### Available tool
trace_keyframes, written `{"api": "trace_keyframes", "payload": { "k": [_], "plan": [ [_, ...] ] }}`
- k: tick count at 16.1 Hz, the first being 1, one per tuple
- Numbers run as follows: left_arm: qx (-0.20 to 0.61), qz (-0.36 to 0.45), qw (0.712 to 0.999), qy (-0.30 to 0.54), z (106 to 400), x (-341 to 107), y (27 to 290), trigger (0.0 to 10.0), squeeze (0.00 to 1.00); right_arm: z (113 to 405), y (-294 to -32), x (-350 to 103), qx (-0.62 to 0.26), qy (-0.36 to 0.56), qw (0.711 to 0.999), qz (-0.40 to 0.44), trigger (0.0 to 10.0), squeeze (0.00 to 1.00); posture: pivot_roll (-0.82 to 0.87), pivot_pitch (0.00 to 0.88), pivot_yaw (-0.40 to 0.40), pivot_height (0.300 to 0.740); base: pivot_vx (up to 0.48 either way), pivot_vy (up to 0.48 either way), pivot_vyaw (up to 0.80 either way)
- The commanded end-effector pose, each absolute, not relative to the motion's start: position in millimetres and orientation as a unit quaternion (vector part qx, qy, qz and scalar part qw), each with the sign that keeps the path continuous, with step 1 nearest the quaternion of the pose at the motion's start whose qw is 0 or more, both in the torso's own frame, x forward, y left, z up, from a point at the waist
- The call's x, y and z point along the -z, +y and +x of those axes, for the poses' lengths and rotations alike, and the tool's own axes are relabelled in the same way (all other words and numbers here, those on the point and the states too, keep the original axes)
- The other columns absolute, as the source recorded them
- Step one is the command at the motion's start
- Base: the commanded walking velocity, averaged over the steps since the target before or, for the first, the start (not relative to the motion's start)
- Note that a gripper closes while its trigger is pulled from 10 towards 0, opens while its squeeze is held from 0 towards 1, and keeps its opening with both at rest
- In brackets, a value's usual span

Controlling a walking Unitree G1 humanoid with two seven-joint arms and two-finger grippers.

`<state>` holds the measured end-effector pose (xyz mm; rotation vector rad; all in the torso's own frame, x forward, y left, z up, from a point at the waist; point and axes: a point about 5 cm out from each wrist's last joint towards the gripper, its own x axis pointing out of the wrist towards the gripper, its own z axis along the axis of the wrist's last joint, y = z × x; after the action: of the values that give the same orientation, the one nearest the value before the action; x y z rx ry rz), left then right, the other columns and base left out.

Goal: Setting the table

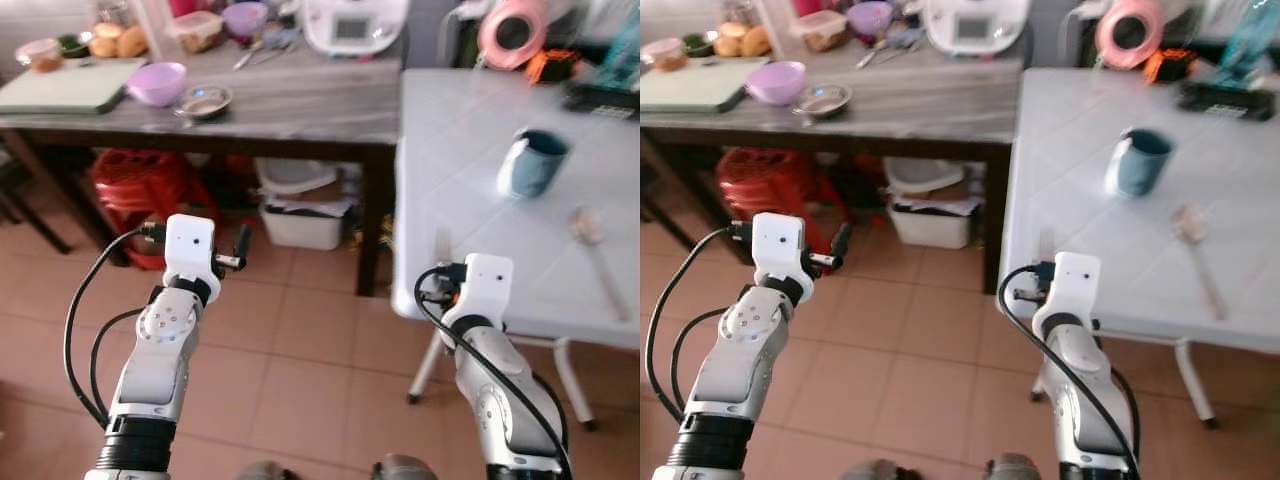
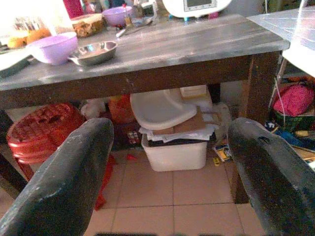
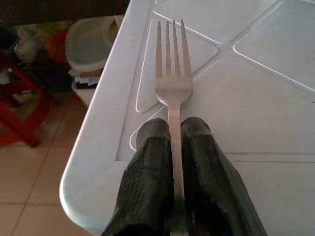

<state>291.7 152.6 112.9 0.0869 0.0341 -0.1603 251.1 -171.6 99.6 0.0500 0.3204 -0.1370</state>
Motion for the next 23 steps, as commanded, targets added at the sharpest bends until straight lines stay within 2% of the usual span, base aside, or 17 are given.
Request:
{"api": "trace_keyframes", "payload": {
  "k": [1, 7, 16, 23],
  "plan": [
    [0.092, 0.046, 0.995, 0.007, 293.2, -115.5, 146.2, 10.0, 0.00, 252.8, -176.3, -100.9, 0.082, 0.147, 0.986, -0.001, 10.0, 0.00, -0.10, 0.000, 0.081, 0.740, 0.296, 0.379, 0.00],
    [0.098, 0.040, 0.994, -0.004, 292.9, -116.2, 141.1, 10.0, 0.00, 256.7, -171.1, -104.9, 0.042, 0.132, 0.990, 0.003, 10.0, 0.00, -0.10, 0.000, 0.077, 0.740, 0.312, 0.364, 0.00],
    [0.110, 0.031, 0.993, -0.018, 292.3, -118.7, 136.0, 10.0, 0.00, 263.6, -168.4, -113.7, 0.032, 0.104, 0.994, -0.010, 10.0, 0.00, -0.10, 0.000, 0.076, 0.740, 0.380, 0.292, 0.00],
    [0.118, 0.035, 0.992, -0.027, 293.3, -120.0, 129.7, 10.0, 0.00, 270.0, -171.2, -119.3, 0.035, 0.086, 0.996, -0.016, 10.0, 0.00, -0.11, 0.000, 0.082, 0.740, 0.471, 0.000, 0.00]
  ]
}}
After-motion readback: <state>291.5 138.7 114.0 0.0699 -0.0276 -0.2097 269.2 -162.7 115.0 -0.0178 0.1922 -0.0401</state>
